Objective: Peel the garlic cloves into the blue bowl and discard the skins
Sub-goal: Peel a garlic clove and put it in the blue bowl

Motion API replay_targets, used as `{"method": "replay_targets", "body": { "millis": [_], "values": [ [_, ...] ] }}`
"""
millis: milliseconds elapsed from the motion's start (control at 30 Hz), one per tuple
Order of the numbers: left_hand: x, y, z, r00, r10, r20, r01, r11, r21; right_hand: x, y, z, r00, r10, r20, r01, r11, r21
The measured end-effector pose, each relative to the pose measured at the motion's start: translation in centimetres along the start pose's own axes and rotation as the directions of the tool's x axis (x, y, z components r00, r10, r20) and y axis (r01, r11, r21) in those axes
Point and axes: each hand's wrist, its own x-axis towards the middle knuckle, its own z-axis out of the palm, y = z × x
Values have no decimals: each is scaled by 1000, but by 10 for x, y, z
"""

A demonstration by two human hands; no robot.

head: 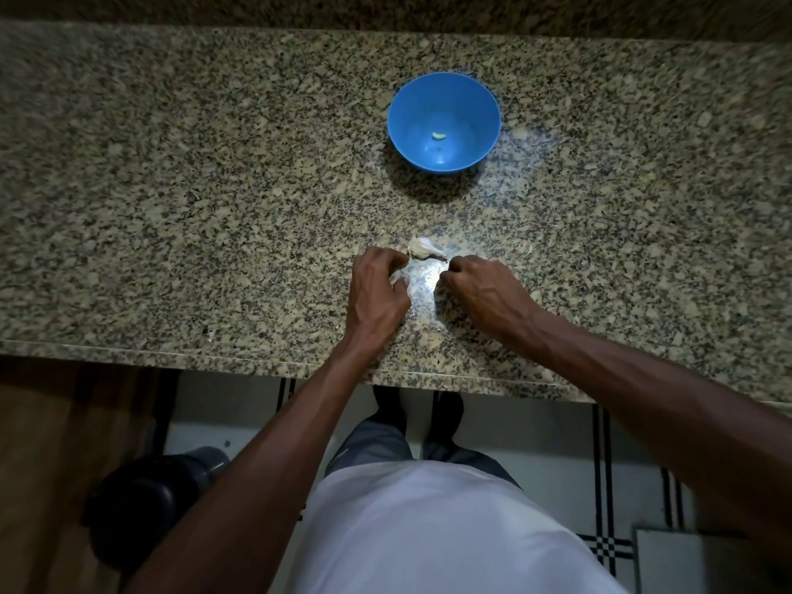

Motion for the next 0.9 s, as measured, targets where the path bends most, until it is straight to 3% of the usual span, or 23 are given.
{"method": "replay_targets", "body": {
  "millis": [433, 500, 567, 633, 700, 767, 800, 900],
  "values": [
    [-3, 4, -1, 999, 29, 14, -29, 998, -53, 3, 1, 4, 993, 84, -82, -83, 997, 5],
    [-3, 6, 0, 999, 33, 18, -30, 991, -128, 4, 2, 5, 984, 147, -99, -138, 986, 91],
    [-4, 11, -1, 999, -8, 37, 16, 979, -204, 5, 4, 4, 961, 262, -93, -226, 931, 287],
    [-4, 15, -2, 995, -66, 76, 86, 951, -297, 4, 4, 5, 919, 395, -21, -308, 748, 587],
    [-3, 18, -4, 986, -116, 121, 156, 902, -403, 2, 4, 4, 849, 517, 103, -355, 415, 838],
    [-2, 20, -6, 978, -113, 174, 185, 856, -484, -3, 3, 3, 805, 540, 246, -342, 82, 936],
    [-2, 20, -8, 977, -93, 193, 180, 846, -502, -5, 0, 2, 803, 521, 288, -331, -12, 944],
    [0, 21, -10, 980, -36, 196, 133, 853, -506, -9, -7, 2, 813, 488, 318, -298, -121, 947]
  ]
}}
